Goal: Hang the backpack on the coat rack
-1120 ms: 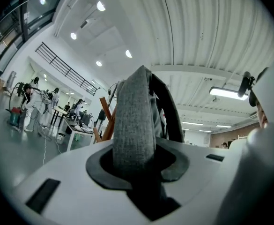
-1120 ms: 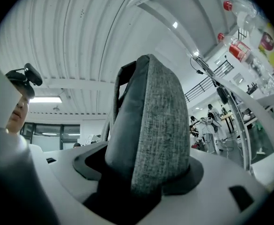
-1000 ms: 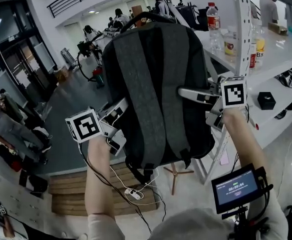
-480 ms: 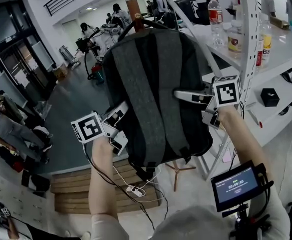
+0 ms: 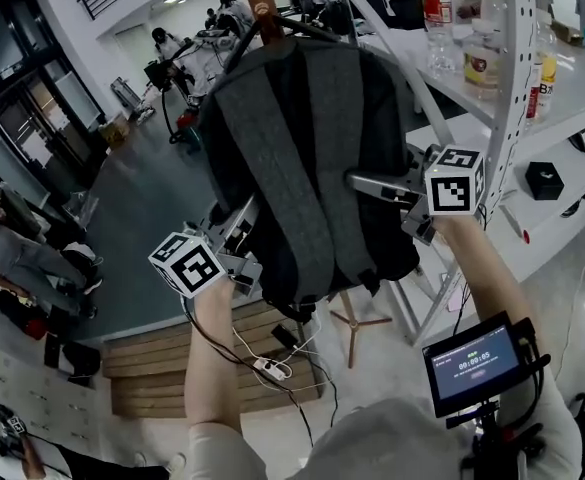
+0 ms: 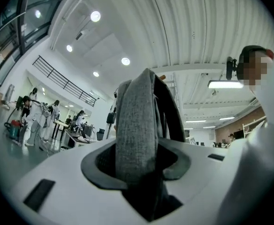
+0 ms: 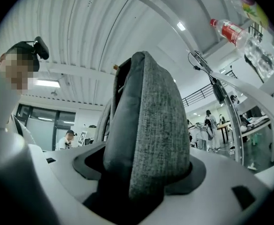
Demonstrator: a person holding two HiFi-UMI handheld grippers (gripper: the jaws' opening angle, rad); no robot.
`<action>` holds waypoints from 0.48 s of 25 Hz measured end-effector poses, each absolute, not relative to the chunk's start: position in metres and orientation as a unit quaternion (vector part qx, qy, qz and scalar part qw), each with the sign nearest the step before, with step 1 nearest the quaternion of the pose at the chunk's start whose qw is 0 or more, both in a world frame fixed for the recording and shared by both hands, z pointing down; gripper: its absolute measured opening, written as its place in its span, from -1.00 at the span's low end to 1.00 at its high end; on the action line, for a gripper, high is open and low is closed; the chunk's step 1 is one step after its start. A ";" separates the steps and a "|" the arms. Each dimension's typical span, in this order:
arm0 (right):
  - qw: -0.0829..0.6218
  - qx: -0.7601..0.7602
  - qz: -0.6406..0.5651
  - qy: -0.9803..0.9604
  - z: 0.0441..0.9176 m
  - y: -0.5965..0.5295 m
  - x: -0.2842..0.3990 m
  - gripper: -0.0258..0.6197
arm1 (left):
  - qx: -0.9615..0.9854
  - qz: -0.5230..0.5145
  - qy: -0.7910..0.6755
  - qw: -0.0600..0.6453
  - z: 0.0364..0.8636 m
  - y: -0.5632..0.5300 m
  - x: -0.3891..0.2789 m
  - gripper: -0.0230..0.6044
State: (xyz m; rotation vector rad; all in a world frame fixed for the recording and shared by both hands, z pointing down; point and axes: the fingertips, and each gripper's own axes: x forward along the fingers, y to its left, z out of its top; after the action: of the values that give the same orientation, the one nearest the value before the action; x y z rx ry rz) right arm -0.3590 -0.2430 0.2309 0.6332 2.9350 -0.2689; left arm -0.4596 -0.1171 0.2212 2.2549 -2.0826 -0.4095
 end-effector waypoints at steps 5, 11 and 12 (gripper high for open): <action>0.092 0.179 -0.051 0.978 0.231 -0.248 -0.353 0.16 | 0.706 -0.111 -0.699 -0.020 0.220 -0.112 -0.461 -0.28; 0.127 0.150 -0.029 0.980 0.222 -0.249 -0.333 0.20 | 0.696 -0.106 -0.709 -0.043 0.219 -0.101 -0.454 -0.21; 0.135 0.142 -0.025 0.980 0.220 -0.251 -0.329 0.23 | 0.698 -0.106 -0.707 -0.045 0.219 -0.100 -0.454 -0.19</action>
State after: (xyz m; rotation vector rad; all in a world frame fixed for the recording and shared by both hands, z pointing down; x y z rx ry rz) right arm -0.3294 -0.2509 0.2201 0.4102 2.8405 -0.0711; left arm -0.4535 -0.1001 0.2191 2.2586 -2.2852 -0.3424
